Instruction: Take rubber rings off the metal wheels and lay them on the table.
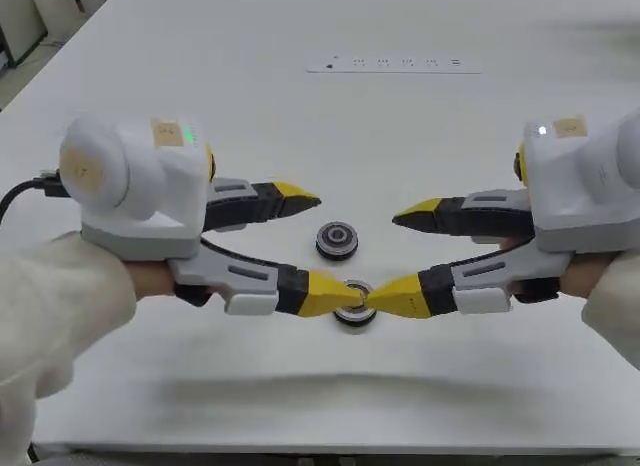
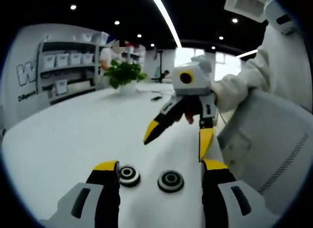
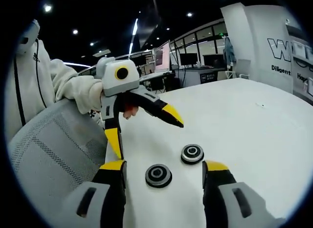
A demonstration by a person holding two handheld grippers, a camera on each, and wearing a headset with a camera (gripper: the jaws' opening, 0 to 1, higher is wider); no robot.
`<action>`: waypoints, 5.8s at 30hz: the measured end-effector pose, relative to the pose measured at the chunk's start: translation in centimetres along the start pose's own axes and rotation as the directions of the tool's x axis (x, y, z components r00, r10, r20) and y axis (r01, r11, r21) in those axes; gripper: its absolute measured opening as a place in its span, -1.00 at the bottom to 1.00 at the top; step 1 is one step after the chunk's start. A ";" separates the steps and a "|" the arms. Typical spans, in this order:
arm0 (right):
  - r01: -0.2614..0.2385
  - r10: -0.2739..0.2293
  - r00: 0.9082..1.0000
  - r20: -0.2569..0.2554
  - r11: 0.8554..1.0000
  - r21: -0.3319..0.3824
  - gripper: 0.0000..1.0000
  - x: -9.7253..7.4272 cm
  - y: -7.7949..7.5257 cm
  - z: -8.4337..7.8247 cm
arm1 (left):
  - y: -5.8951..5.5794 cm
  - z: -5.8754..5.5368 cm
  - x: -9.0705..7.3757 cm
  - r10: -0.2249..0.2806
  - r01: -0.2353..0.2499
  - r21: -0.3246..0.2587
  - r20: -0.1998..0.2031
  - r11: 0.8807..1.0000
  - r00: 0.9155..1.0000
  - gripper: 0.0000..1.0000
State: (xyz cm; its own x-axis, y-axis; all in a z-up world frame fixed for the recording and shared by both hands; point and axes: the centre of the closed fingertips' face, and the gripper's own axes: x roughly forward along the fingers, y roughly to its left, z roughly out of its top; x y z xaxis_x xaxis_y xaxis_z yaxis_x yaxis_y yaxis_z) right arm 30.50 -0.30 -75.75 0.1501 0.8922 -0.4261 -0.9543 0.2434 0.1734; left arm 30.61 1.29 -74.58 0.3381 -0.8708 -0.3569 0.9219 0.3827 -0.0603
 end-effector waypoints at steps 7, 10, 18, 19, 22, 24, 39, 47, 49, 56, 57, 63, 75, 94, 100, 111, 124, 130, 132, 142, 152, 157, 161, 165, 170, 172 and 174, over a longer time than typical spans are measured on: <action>-0.005 0.004 0.999 -0.046 1.000 -0.025 0.09 0.5 0.3 -1.6 | -1.1 -1.2 0.9 -0.041 0.041 -0.003 -0.034 0.999 0.999 0.15; -0.017 0.014 0.998 -0.068 0.999 -0.034 0.08 0.6 0.6 -2.2 | -1.5 -1.7 1.0 -0.057 0.058 0.004 -0.050 0.998 0.997 0.06; -0.032 0.027 0.995 -0.098 0.998 -0.051 -0.11 1.1 0.8 -3.2 | -1.5 -1.9 1.3 -0.052 0.052 0.004 -0.049 0.999 0.997 -0.18; -0.034 0.028 0.994 -0.101 0.998 -0.052 -0.13 1.1 0.8 -3.3 | -1.6 -2.0 1.4 -0.052 0.052 0.001 -0.050 0.999 0.997 -0.23; -0.036 0.031 0.994 -0.102 0.998 -0.049 -0.20 1.3 0.9 -3.6 | -2.1 -2.5 1.8 -0.066 0.067 0.015 -0.070 0.998 0.995 -0.36; -0.035 0.030 0.993 -0.110 0.998 -0.048 -0.26 1.5 1.0 -3.8 | -2.4 -2.7 2.1 -0.073 0.074 0.013 -0.076 0.997 0.994 -0.39; -0.030 0.020 0.990 -0.137 0.997 -0.073 -0.45 1.8 1.1 -4.3 | -1.5 -3.8 2.4 -0.033 0.035 0.016 -0.108 0.999 0.994 -0.59; -0.028 0.017 0.990 -0.143 0.996 -0.080 -0.51 1.9 0.7 -4.6 | -1.6 -3.9 2.5 -0.029 0.038 0.080 -0.112 0.996 0.993 -0.67; -0.025 0.013 0.990 -0.143 0.996 -0.081 -0.52 1.9 0.6 -4.6 | -1.8 -3.9 2.7 -0.034 0.043 0.088 -0.103 0.995 0.994 -0.70; -0.026 0.013 0.990 -0.143 0.995 -0.091 -0.58 2.1 0.7 -4.6 | -2.0 -4.0 2.5 -0.036 0.048 0.133 -0.092 0.990 0.995 -0.71; -0.026 0.012 0.989 -0.147 0.995 -0.093 -0.58 2.1 0.7 -4.7 | -2.0 -4.0 2.5 -0.036 0.048 0.132 -0.091 0.990 0.995 -0.71; -0.030 0.010 0.987 -0.163 0.992 -0.119 -0.63 2.0 0.7 -4.9 | -2.0 -4.1 2.3 -0.035 0.046 0.131 -0.087 0.990 0.996 -0.71; -0.026 0.009 0.984 -0.176 0.995 -0.097 -0.72 1.7 0.6 -5.0 | -1.9 -4.1 2.4 -0.031 0.043 0.137 -0.089 0.990 0.996 -0.72; -0.012 -0.005 0.978 -0.209 0.997 -0.081 -0.83 1.6 0.6 -5.3 | -1.9 -4.1 2.6 -0.021 0.034 0.146 -0.085 0.989 0.996 -0.72; -0.006 -0.009 0.977 -0.214 0.997 -0.071 -0.87 1.6 0.6 -5.3 | -1.9 -4.1 2.6 -0.020 0.033 0.147 -0.086 0.989 0.996 -0.72; 0.010 -0.031 0.973 -0.228 0.996 -0.093 -1.00 1.5 0.3 -5.4 | -1.8 -4.1 2.6 -0.019 0.031 0.146 -0.085 0.989 0.996 -0.72; 0.028 -0.025 0.976 -0.214 1.000 0.009 -1.00 1.2 0.2 -5.2 | -1.8 -4.1 2.6 -0.020 0.032 0.146 -0.083 0.989 0.996 -0.72; 0.030 -0.019 0.979 -0.204 0.998 0.053 -1.00 1.1 0.2 -5.1 | -1.8 -4.1 2.6 -0.021 0.033 0.148 -0.084 0.988 0.996 -0.72; 0.031 -0.016 0.980 -0.199 0.997 0.072 -1.00 1.0 0.1 -5.1 | -1.8 -4.1 2.6 -0.021 0.033 0.148 -0.084 0.988 0.996 -0.72; 0.029 -0.005 0.983 -0.184 0.991 0.132 -1.00 1.1 0.4 -5.0 | -1.7 -4.1 2.6 -0.024 0.036 0.148 -0.079 0.988 0.997 -0.72; 0.035 0.004 0.985 -0.170 0.974 0.222 -1.00 0.9 0.4 -4.9 | -1.8 -4.1 2.5 -0.030 0.041 0.148 -0.077 0.988 0.997 -0.72; 0.035 0.009 0.988 -0.155 0.960 0.278 -1.00 0.9 0.4 -4.9 | -1.8 -4.1 2.5 -0.028 0.040 0.152 -0.079 0.988 0.996 -0.72; 0.033 0.013 0.990 -0.143 0.949 0.314 -1.00 0.8 0.5 -4.8 | -1.8 -4.1 2.5 -0.028 0.040 0.155 -0.080 0.987 0.996 -0.72; 0.018 0.007 0.998 -0.062 0.924 0.383 -1.00 0.5 0.1 -3.6 | -1.9 -4.1 2.5 -0.027 0.040 0.156 -0.081 0.987 0.996 -0.72; 0.037 -0.002 0.995 -0.103 0.940 0.338 -1.00 0.7 0.3 -3.8 | -1.8 -4.1 2.6 -0.026 0.038 0.155 -0.081 0.987 0.996 -0.72; 0.035 -0.001 0.995 -0.100 0.938 0.344 -1.00 0.7 0.2 -3.9 | -1.8 -4.1 2.6 -0.025 0.038 0.157 -0.082 0.987 0.996 -0.72; 0.034 0.000 0.995 -0.095 0.933 0.358 -1.00 0.7 0.1 -3.9 | -1.8 -4.1 2.6 -0.025 0.038 0.158 -0.082 0.987 0.996 -0.72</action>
State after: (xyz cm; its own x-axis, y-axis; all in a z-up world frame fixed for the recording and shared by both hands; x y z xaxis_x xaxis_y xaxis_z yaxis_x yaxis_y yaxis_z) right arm 29.46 -1.15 -79.44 0.1249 0.8520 -0.5084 -0.7929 0.3937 0.4651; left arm 29.04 -0.41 -79.17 0.2981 -0.8520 -0.4304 0.9524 0.2955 0.0746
